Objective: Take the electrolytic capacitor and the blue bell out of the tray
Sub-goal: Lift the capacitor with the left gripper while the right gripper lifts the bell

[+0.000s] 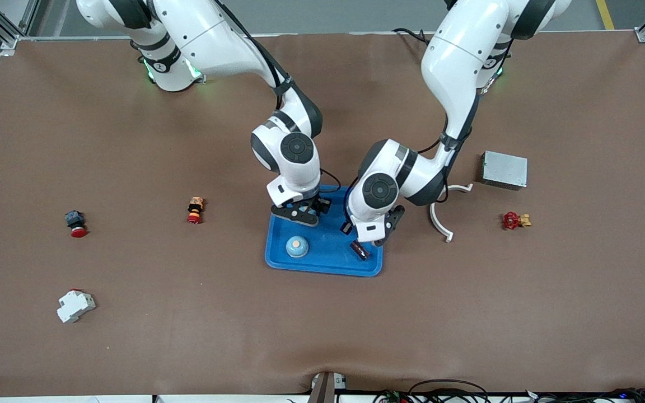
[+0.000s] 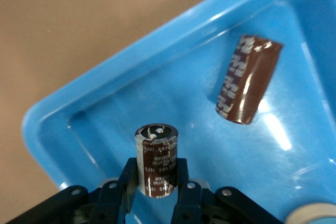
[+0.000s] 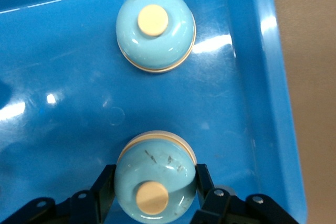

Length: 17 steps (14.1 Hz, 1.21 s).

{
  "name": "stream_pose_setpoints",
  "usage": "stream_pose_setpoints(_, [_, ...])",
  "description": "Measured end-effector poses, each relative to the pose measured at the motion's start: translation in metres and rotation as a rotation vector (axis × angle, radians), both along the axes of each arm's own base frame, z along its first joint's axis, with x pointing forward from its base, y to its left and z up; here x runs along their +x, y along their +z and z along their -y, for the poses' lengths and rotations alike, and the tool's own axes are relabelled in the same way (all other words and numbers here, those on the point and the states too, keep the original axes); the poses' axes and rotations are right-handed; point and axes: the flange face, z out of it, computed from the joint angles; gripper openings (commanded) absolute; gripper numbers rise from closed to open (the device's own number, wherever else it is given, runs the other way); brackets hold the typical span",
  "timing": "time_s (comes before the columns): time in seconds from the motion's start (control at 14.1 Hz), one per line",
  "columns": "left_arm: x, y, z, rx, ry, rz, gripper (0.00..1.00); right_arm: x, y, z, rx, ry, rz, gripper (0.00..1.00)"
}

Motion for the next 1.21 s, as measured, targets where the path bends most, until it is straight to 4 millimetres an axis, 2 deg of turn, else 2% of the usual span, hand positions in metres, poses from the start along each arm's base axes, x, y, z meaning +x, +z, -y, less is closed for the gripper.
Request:
stream_pose_setpoints(0.14, [0.011, 0.038, -0.016, -0.008, 0.02, -0.001, 0.0, 0.001, 0.011, -0.003, -0.003, 0.028, -0.003, 0.0])
stream_pose_setpoints(0.28, [0.02, 0.077, -0.041, -0.008, 0.012, -0.025, 0.0, 0.002, 0.029, 0.003, -0.006, 0.104, -0.001, 0.0])
stream_pose_setpoints(0.43, [0.026, 0.107, -0.072, -0.008, -0.046, -0.067, 0.0, 0.006, 0.052, 0.025, -0.01, 0.183, 0.002, 0.0])
stream_pose_setpoints(0.64, [0.032, 0.141, -0.121, -0.024, -0.13, -0.109, 0.0, 0.018, 0.087, 0.091, -0.012, 0.295, -0.003, 0.0])
stream_pose_setpoints(0.85, [0.028, 0.157, -0.174, -0.063, -0.274, -0.13, 0.0, 0.022, 0.101, 0.163, -0.016, 0.387, -0.019, 0.0])
stream_pose_setpoints(0.99, [0.028, 0.155, -0.22, -0.074, -0.351, -0.145, 0.0, 0.021, 0.092, 0.205, -0.013, 0.432, -0.014, 0.0])
stream_pose_setpoints(1.21, [0.029, 0.149, -0.283, -0.084, -0.451, -0.158, 0.0, 0.019, 0.063, 0.269, -0.016, 0.5, -0.015, 0.0])
